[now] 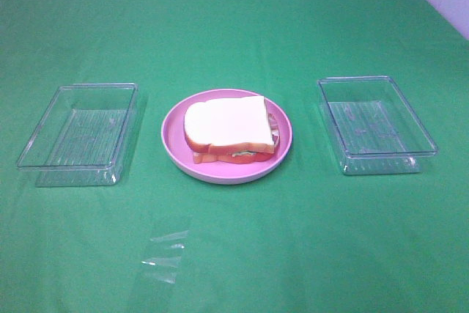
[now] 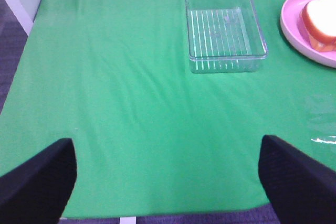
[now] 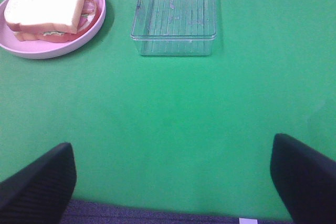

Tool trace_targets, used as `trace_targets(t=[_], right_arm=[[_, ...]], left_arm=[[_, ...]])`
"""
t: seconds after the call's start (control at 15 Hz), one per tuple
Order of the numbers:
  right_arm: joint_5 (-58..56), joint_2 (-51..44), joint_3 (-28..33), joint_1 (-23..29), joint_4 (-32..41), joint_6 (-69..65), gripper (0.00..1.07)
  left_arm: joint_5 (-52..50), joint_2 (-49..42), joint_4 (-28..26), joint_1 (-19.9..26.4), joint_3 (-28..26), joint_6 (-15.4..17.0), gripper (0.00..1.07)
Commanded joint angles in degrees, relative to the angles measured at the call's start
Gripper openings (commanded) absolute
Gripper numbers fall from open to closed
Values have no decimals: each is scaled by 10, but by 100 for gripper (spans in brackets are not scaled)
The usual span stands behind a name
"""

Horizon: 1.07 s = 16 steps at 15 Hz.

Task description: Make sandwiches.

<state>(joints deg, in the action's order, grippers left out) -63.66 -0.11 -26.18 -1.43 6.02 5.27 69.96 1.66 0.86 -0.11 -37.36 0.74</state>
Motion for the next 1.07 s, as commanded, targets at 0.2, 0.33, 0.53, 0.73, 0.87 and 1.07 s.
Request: trace_targets(t=[0.2, 0.33, 0.53, 0.73, 0.87, 1.07], right_arm=[[1, -14, 2, -1, 0, 0, 96], [2, -14, 2, -1, 1, 0, 96], [2, -12, 2, -1, 2, 0, 96], [2, -12, 2, -1, 2, 0, 96], [2, -12, 2, 0, 1, 0, 96], [2, -12, 2, -1, 1, 0, 96]], left_arm=[[-37, -32, -28, 1, 45, -3, 86], [-86, -32, -29, 1, 80, -3, 86], [-85, -29, -16, 1, 78, -3, 86], [-85, -29, -17, 1, 78, -2, 86], [-85, -29, -17, 1, 78, -2, 86], [-85, -29, -17, 1, 78, -1, 86]])
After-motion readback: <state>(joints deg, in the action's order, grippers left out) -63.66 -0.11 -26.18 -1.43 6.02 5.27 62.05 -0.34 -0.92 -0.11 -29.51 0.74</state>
